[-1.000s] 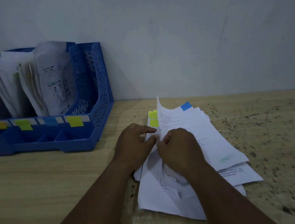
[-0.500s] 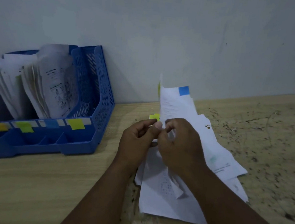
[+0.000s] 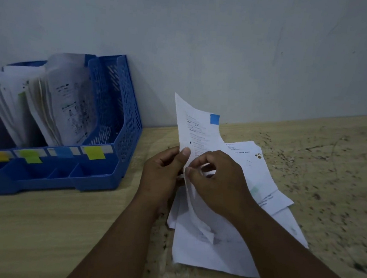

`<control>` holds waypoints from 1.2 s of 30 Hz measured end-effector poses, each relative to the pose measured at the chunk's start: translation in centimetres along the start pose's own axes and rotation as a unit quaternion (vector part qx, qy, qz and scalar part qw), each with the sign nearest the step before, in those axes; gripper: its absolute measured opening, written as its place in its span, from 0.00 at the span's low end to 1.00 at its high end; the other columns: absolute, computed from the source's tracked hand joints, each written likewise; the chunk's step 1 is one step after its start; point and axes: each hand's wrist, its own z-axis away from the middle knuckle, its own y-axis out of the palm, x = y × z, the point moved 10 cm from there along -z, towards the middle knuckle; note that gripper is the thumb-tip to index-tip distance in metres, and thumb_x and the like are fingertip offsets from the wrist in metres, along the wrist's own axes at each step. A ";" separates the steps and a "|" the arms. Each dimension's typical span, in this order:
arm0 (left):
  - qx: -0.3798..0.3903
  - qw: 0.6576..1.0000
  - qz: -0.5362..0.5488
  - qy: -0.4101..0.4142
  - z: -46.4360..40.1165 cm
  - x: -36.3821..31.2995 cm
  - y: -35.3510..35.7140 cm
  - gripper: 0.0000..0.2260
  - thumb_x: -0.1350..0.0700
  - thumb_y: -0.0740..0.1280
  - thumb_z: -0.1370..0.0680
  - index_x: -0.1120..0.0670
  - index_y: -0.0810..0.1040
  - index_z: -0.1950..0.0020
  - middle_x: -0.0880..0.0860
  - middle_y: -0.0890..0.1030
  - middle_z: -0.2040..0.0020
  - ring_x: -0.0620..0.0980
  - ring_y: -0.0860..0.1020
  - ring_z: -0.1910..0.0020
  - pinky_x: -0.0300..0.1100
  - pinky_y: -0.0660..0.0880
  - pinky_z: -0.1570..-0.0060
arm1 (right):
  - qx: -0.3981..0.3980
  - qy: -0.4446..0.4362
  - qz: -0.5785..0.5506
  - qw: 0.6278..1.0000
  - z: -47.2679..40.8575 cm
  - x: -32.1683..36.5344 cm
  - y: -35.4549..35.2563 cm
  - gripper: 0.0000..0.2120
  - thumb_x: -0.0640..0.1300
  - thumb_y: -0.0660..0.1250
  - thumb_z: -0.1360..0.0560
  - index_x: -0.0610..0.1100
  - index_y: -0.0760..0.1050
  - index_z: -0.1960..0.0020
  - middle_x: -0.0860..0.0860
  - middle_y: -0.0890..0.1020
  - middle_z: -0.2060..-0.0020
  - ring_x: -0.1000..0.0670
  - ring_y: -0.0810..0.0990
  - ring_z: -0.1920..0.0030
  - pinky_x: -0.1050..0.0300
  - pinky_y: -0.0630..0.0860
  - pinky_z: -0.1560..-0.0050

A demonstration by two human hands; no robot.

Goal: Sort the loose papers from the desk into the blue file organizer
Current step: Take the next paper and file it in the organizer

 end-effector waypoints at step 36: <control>-0.082 0.996 -0.035 -0.014 -0.3 0.9 -1.9 0.12 0.64 0.71 0.22 0.52 0.84 0.41 0.55 0.87 0.53 0.53 0.86 0.56 0.42 0.82 0.60 | -0.112 0.107 -0.082 0.985 -0.1 -2.3 -3.1 0.04 0.45 0.73 0.29 0.53 0.81 0.56 0.59 0.83 0.64 0.65 0.79 0.61 0.71 0.71 0.63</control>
